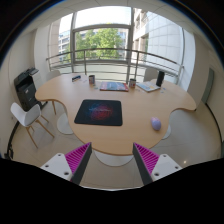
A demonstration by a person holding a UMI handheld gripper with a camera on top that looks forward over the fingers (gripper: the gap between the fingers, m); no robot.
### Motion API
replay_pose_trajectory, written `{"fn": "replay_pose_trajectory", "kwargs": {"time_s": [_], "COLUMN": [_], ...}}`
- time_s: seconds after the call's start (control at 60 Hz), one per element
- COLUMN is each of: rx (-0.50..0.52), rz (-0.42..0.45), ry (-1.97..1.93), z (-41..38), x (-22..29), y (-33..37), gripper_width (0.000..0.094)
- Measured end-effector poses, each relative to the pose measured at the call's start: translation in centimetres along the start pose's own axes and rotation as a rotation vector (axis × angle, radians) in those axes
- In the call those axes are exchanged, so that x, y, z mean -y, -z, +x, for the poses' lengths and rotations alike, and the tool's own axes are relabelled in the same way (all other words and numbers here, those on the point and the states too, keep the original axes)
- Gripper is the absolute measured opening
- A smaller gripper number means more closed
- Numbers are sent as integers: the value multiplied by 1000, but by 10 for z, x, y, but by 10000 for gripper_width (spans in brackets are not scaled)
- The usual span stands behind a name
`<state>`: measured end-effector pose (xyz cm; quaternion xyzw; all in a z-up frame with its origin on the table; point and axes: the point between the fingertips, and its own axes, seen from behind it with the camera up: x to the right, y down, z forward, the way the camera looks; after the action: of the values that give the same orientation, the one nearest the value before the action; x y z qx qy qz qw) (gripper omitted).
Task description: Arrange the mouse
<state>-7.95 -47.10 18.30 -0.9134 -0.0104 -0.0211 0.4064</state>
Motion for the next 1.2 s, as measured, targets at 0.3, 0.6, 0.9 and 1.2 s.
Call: {"fn": "replay_pose_trajectory", "kwargs": {"time_s": [0.3, 0.6, 0.9, 1.2], "rx": [-96, -185, -123, -124], "rz": [-83, -20, 14, 29], "ry": [-67, -82, -105, -106], "z": [100, 241, 288, 285], "x": [-51, -33, 10, 18], "y": [-56, -196, -321, -338], "gripper_width": [840, 843, 795, 497]}}
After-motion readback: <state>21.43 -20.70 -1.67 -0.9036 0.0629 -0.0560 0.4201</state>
